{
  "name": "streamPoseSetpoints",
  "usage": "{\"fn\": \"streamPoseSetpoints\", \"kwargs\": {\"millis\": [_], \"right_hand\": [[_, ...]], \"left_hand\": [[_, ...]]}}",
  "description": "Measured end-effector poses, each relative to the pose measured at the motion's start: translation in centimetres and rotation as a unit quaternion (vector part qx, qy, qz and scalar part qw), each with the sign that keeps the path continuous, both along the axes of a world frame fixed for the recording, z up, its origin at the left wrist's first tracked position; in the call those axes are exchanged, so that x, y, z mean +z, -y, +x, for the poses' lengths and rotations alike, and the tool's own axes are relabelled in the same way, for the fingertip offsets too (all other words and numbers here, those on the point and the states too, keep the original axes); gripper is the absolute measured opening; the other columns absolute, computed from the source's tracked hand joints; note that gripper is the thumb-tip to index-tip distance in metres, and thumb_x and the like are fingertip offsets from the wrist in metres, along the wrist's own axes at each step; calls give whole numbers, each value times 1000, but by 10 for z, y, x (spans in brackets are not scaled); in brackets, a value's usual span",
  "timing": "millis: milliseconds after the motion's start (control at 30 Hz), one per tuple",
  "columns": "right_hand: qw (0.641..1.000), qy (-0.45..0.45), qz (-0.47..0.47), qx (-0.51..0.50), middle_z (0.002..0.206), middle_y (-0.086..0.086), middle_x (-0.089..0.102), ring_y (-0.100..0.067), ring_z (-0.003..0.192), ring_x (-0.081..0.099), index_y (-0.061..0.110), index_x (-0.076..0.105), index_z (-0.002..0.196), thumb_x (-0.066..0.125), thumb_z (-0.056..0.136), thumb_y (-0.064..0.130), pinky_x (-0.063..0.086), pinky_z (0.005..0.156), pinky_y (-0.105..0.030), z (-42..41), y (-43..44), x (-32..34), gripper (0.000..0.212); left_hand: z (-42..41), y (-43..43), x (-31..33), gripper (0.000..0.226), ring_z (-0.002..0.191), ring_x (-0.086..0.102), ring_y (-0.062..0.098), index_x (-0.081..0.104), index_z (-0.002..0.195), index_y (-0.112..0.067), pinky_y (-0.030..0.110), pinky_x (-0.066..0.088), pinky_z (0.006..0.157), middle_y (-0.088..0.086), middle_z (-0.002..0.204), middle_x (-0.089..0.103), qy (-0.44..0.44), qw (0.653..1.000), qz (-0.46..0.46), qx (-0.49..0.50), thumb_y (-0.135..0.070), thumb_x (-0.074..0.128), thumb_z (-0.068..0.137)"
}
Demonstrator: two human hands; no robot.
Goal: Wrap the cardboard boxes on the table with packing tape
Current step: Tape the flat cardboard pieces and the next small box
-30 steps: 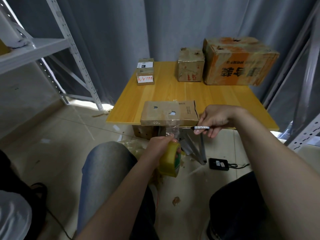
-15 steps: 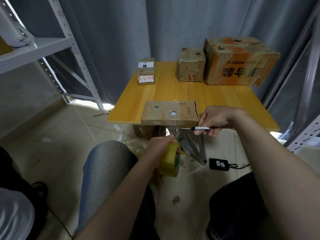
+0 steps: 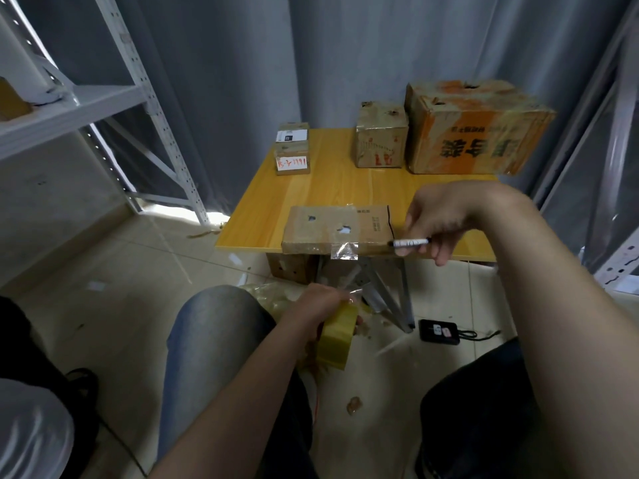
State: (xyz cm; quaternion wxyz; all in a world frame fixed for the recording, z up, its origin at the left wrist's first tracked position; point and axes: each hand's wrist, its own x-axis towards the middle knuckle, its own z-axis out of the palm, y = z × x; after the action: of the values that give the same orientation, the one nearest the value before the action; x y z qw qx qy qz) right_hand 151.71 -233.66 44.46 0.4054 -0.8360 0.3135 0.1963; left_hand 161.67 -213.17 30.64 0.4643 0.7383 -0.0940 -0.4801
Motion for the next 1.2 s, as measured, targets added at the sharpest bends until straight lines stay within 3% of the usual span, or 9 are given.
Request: {"fn": "streamPoseSetpoints", "kwargs": {"millis": [167, 267, 433, 533, 633, 800, 900, 1033, 1200], "right_hand": [[946, 245, -49, -207, 79, -10, 76, -29, 58, 72, 11, 77, 89, 94, 71, 41, 62, 53, -39, -10, 21, -31, 39], [902, 163, -279, -286, 76, -14, 71, -36, 69, 69, 9, 72, 77, 85, 82, 48, 57, 61, -46, -20, 38, -65, 42], [885, 67, -370, -276, 72, -11, 63, -30, 67, 61, 9, 66, 72, 78, 87, 46, 38, 53, -31, -23, 44, -83, 43], [872, 216, -386, -209, 78, 3, 63, -18, 73, 61, 21, 70, 82, 69, 96, 44, 41, 59, -31, 5, 24, -73, 27], [886, 351, -297, -56, 112, 10, 65, -10, 102, 60, 31, 72, 105, 68, 92, 58, 46, 82, -30, 43, -16, -68, 30], [911, 243, -318, 100, 138, -1, 62, -26, 127, 56, 22, 62, 132, 45, 91, 80, 44, 111, -49, 93, -54, -92, 73], [910, 177, -349, 135, 169, -5, 29, -29, 155, 24, 17, 35, 158, 29, 81, 94, 19, 126, -57, 98, -54, -105, 109], [892, 131, -377, 214, 175, -7, -3, -31, 160, -3, 16, 2, 165, 65, 75, 82, 6, 129, -55, 98, -48, -113, 129], [895, 135, -362, 222, 174, -11, -7, -46, 157, -6, 22, 5, 164, 80, 85, 48, 7, 126, -58, 100, -49, -108, 112]], "left_hand": [[-4, 7, -7, 22, 73, 77, 28, 68, 113, -4, 37, 61, 67, 18, 90, 79, -7, 999, -15, -29, -21, 67, 100], [-5, 9, -12, 22, 70, 78, 25, 66, 115, -7, 32, 60, 60, 14, 85, 80, 2, 999, -25, -44, -23, 66, 99], [-5, 11, -16, 17, 71, 79, 27, 67, 107, -8, 30, 59, 54, 16, 85, 80, -10, 998, -31, -56, -20, 70, 96], [-4, 12, -18, 16, 69, 79, 27, 70, 106, -6, 29, 58, 51, 18, 84, 79, -21, 998, -36, -52, -18, 70, 95], [-2, 11, -19, 26, 66, 78, 26, 69, 113, 0, 28, 57, 50, 19, 84, 79, -26, 998, -37, -51, -17, 72, 94], [-3, 7, -19, 24, 62, 76, 25, 64, 115, -2, 29, 58, 51, 16, 77, 78, -41, 997, -36, -46, -16, 70, 96], [-2, 4, -18, 29, 61, 76, 21, 65, 121, -3, 25, 55, 47, 13, 78, 79, -50, 996, -17, -69, -21, 68, 98], [1, 2, -20, 32, 65, 77, 23, 66, 124, 1, 26, 56, 51, 15, 81, 79, -53, 995, -25, -82, -20, 66, 99], [1, 4, -22, 32, 69, 76, 22, 68, 122, 2, 26, 58, 57, 16, 85, 79, -40, 993, -31, -107, -22, 64, 101]]}}
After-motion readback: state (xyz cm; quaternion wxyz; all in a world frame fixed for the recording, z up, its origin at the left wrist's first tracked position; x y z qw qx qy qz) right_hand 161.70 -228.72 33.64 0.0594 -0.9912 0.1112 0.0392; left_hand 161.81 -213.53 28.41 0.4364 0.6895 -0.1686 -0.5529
